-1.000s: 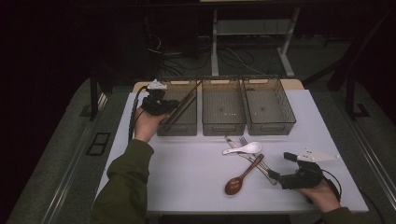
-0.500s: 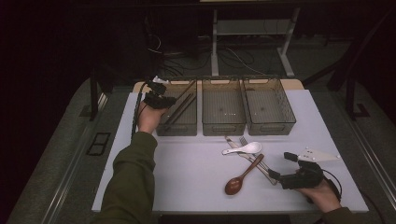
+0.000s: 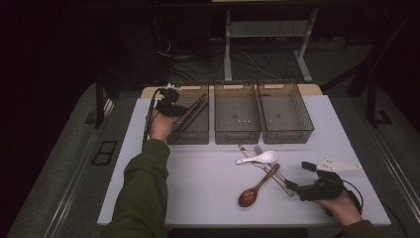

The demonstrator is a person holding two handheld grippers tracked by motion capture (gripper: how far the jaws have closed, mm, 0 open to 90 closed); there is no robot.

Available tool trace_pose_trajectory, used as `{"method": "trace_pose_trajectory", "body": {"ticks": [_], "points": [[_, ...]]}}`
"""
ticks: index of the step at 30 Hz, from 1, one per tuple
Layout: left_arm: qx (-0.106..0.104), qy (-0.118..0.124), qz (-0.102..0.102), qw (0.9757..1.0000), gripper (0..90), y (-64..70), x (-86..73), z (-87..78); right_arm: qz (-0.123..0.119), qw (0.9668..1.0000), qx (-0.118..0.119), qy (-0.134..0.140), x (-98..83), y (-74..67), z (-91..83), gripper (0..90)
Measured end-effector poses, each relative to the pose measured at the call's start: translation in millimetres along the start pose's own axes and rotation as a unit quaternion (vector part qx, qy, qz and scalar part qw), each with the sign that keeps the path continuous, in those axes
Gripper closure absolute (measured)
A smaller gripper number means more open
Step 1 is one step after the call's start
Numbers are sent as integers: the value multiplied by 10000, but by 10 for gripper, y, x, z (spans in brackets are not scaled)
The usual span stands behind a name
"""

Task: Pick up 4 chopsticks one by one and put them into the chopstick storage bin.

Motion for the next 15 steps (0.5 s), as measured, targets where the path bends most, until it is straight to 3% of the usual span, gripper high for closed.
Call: {"method": "trace_pose_trajectory", "body": {"ticks": [6,15], "points": [[-8,88,-12,10000,769,-4,9,-40,5,10000,-4,-3,0,-1,2,22],[-354,364,-14,9987,656,44,37,-150,27,10000,-25,-7,3,8,10,22]]}}
Point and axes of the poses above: each handheld gripper's, and its own axes: z roughly forward along the jaws, x roughly out of its top, y roughly to its right, the point moved 3 cm from there along z, roughly forward along the jaws, and after that the axes turned 4 degrees about -x, right-handed, at the moved point
